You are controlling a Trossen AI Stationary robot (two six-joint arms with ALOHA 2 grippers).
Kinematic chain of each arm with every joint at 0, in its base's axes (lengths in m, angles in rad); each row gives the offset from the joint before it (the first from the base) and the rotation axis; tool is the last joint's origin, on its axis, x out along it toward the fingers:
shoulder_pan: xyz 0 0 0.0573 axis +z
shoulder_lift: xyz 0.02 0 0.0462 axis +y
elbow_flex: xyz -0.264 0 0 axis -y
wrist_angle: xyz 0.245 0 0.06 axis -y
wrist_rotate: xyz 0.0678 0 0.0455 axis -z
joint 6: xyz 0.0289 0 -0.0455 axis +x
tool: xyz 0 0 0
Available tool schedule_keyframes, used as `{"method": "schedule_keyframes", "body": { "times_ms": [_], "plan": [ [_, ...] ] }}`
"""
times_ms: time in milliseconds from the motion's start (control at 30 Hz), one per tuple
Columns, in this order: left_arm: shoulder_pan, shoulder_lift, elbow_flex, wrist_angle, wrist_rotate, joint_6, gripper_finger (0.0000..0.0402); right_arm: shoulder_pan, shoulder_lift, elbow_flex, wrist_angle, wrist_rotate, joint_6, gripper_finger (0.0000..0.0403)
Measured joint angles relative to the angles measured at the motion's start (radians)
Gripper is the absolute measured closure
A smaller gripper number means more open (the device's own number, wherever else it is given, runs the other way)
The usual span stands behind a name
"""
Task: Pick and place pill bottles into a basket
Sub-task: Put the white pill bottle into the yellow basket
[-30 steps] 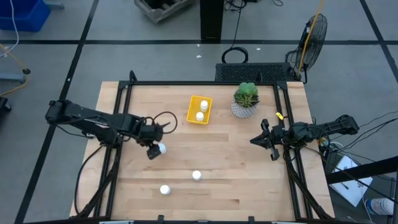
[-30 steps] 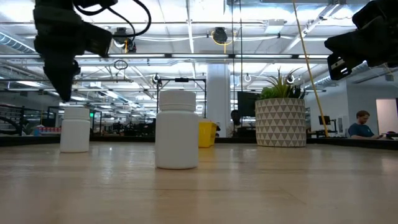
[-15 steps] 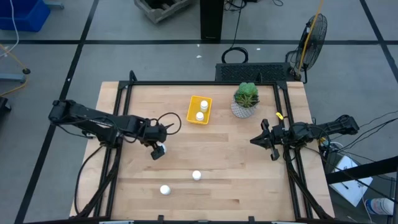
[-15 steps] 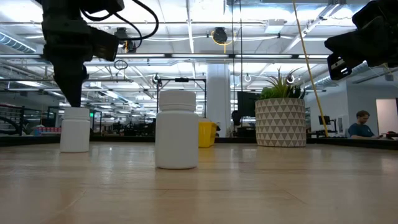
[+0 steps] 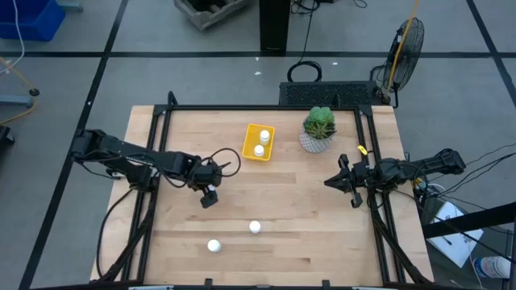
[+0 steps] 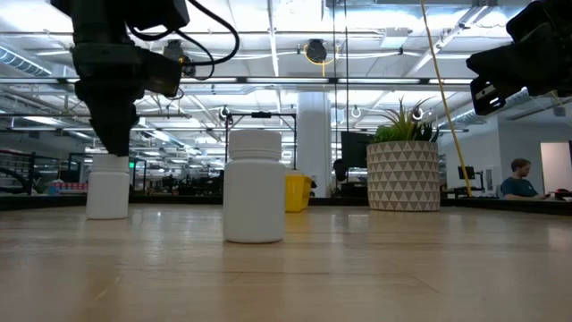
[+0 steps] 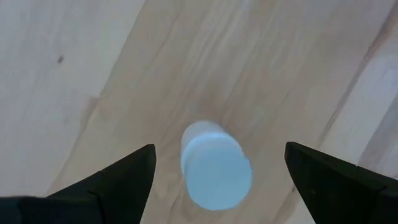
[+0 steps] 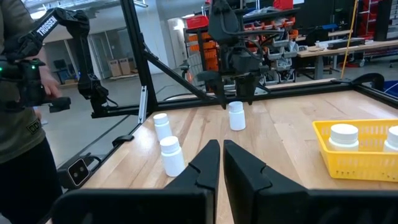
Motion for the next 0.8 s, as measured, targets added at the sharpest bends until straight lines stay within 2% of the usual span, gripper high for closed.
{"method": "schedule_keyframes", "body": {
  "times_ms": [100, 567, 800],
  "plan": [
    [0.000, 0.005, 0.000, -0.015, 0.008, -0.009, 0.0050, 0.000, 0.000, 0.000, 0.000, 0.000, 0.000, 0.0387],
    [0.006, 0.048, 0.000, -0.029, 0.024, -0.001, 0.0145, 0.000, 0.000, 0.000, 0.001, 0.000, 0.000, 0.0387],
    [0.006, 0.048, 0.000, -0.027, 0.023, 0.002, 0.0211, 0.000, 0.000, 0.000, 0.001, 0.000, 0.000, 0.0387]
  ]
}}
